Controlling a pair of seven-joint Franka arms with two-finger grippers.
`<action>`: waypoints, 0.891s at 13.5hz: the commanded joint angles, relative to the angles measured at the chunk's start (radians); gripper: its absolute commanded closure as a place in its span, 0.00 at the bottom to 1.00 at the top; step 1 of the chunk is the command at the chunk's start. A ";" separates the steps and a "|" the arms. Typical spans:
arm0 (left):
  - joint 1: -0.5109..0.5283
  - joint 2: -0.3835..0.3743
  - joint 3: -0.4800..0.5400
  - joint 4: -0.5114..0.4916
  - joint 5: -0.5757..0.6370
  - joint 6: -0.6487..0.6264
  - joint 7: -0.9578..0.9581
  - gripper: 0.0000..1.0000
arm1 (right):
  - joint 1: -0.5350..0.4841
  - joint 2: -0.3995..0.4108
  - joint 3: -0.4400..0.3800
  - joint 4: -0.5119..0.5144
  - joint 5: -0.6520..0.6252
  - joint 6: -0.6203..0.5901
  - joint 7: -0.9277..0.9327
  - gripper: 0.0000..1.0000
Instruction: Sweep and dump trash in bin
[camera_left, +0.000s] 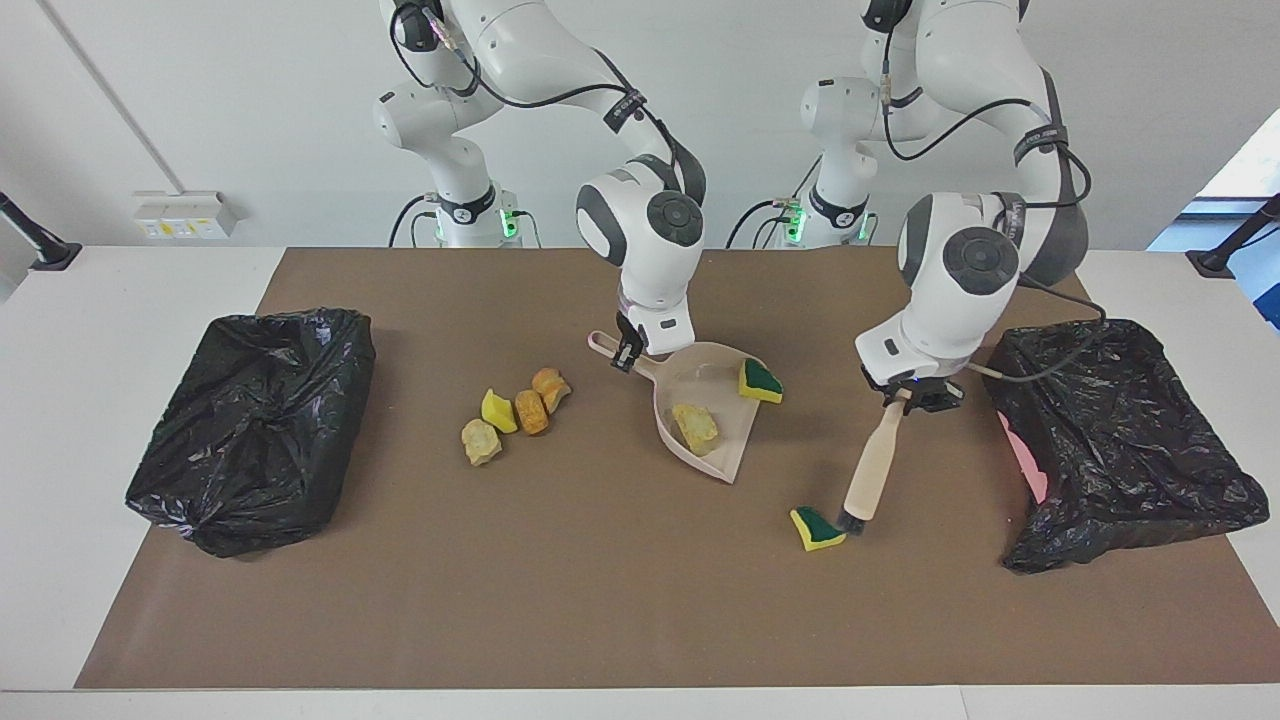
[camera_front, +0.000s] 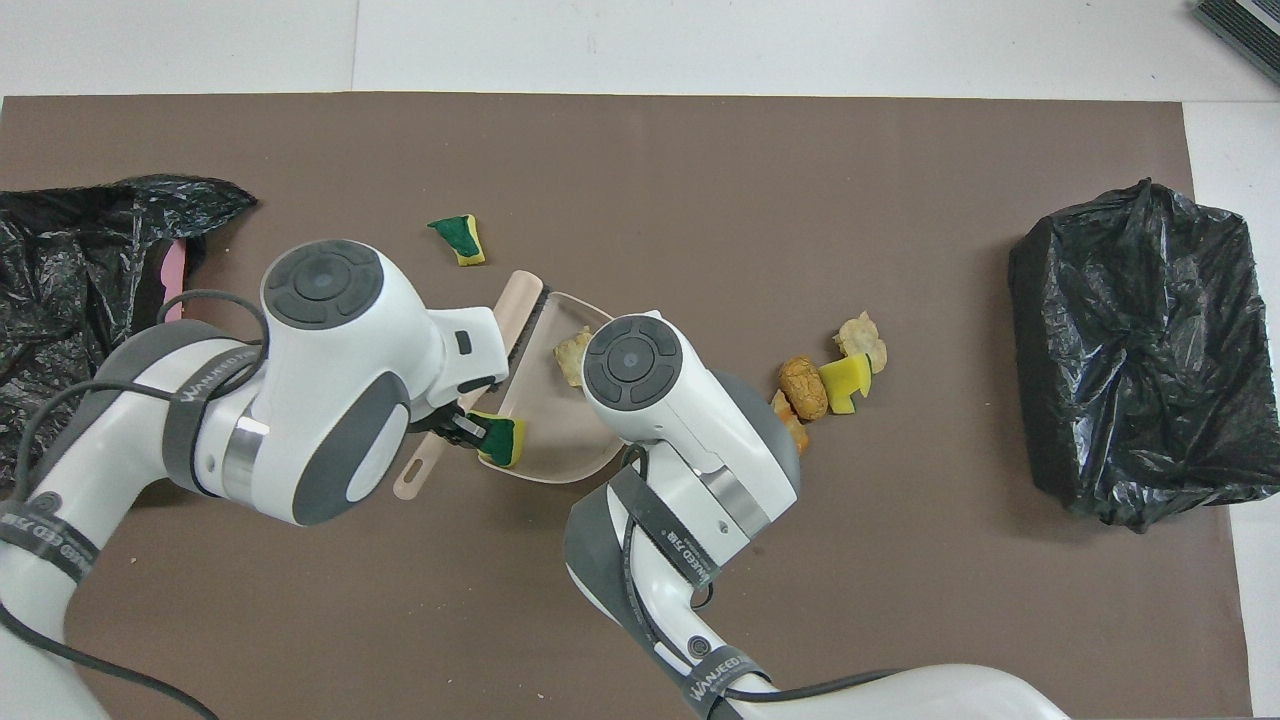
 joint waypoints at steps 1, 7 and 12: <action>0.019 0.129 -0.010 0.173 0.053 0.001 0.096 1.00 | -0.006 -0.010 0.008 -0.020 -0.021 0.028 0.027 1.00; 0.024 0.255 -0.015 0.226 0.172 0.096 0.141 1.00 | -0.006 -0.013 0.008 -0.035 -0.021 0.049 0.032 1.00; 0.025 0.163 -0.024 0.126 0.136 0.061 0.293 1.00 | -0.006 -0.013 0.008 -0.036 -0.021 0.048 0.032 1.00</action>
